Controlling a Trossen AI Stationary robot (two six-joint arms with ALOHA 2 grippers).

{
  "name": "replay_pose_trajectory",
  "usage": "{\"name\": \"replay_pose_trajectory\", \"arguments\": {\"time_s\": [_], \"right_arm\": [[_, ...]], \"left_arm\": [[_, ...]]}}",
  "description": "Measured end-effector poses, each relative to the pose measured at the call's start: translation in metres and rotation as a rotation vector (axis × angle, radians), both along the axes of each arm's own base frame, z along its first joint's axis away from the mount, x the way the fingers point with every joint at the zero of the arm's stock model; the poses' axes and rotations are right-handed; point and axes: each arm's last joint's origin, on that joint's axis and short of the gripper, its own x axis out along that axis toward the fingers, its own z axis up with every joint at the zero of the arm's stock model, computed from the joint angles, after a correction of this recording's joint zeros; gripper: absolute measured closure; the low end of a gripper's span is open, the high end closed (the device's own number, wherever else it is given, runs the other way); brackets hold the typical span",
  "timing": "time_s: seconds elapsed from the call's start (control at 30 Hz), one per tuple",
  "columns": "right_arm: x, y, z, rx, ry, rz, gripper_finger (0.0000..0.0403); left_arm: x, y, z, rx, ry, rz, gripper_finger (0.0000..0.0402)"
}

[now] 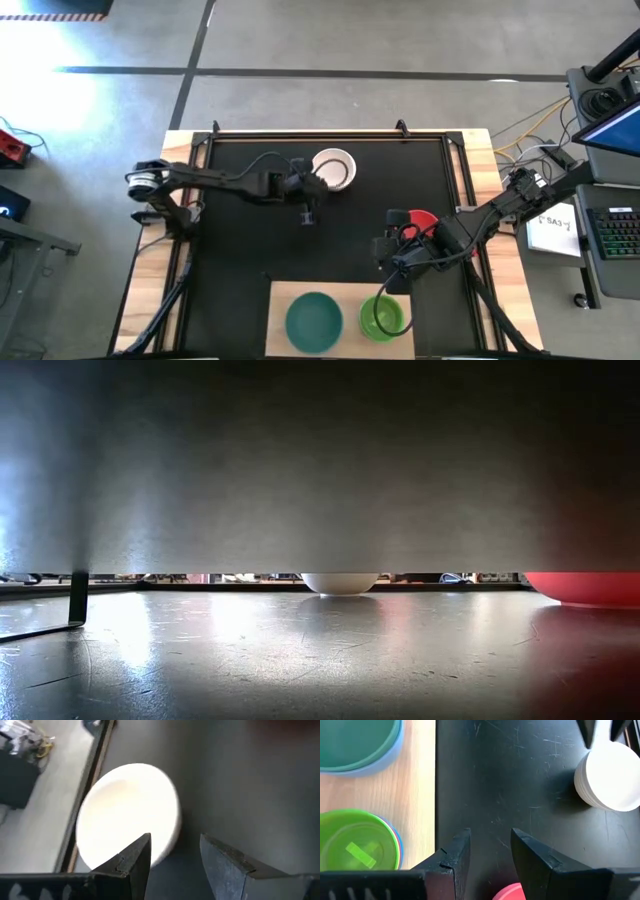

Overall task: Place and stack bowls onto a shelf
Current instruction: Stack the big white bowl on top of the big green bowl on the shelf

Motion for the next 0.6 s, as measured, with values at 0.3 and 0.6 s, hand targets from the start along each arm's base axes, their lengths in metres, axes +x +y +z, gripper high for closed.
{"name": "replay_pose_trajectory", "arguments": {"time_s": [0.3, 0.6], "right_arm": [[0.001, 0.001, 0.001, 0.009, -0.016, 0.000, 0.0273], [0.002, 0.001, 0.001, 0.011, -0.019, -0.001, 0.0273]], "left_arm": [[0.003, 0.033, -0.024, -0.089, 0.034, -0.017, 0.0248], [0.023, 0.053, -0.038, -0.121, 0.055, -0.035, 0.0248]]}}
